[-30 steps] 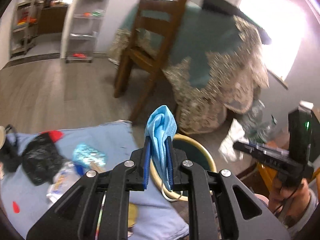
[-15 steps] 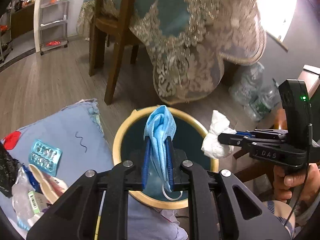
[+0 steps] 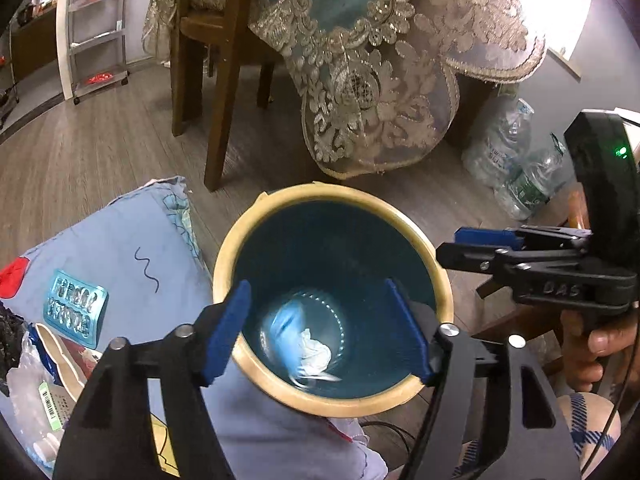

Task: Collect trash
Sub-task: 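Open both tools to drop the tissue and mask into the bin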

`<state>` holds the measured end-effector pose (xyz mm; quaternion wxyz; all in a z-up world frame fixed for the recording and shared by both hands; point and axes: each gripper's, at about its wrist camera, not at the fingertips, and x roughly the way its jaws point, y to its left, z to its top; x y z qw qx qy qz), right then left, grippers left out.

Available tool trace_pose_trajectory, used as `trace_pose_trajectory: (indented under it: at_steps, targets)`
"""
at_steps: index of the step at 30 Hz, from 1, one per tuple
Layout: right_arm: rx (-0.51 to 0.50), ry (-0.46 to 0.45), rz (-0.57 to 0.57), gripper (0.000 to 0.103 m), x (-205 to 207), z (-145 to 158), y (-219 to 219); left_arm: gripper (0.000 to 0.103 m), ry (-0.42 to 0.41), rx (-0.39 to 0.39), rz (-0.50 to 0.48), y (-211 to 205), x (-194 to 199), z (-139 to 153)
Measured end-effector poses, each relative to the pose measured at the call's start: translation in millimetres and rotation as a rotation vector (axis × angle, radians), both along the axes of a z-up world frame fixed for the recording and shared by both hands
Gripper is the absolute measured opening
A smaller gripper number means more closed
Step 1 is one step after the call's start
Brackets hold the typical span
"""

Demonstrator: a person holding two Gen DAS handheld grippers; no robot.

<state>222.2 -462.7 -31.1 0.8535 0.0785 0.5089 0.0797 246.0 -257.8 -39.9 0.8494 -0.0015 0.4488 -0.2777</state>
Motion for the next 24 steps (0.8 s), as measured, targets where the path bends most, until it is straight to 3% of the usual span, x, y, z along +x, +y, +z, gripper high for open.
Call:
trace_pose_trajectory:
  at_steps: [7,9,13,18,24]
  targets:
    - [-0.048,-0.101,0.027,0.067,-6.3,49.6,19.4,0.086,-0.046,-0.049,0.046,19.2,-8.7,25.6]
    - [-0.057,-0.119,0.036,0.069,-7.1,60.2,26.7,0.093,-0.058,-0.039,0.074,29.2,-12.9,34.0]
    - [-0.083,-0.141,0.054,0.077,-10.2,76.4,46.2,0.095,-0.082,-0.011,0.121,54.7,-21.6,48.8]
    - [-0.110,-0.162,0.071,0.082,-15.5,88.1,77.9,0.097,-0.101,0.007,0.210,111.5,-33.8,66.7]
    - [-0.079,-0.186,0.110,0.087,-31.9,78.8,134.0,0.097,-0.086,0.045,0.335,196.0,-54.3,71.9]
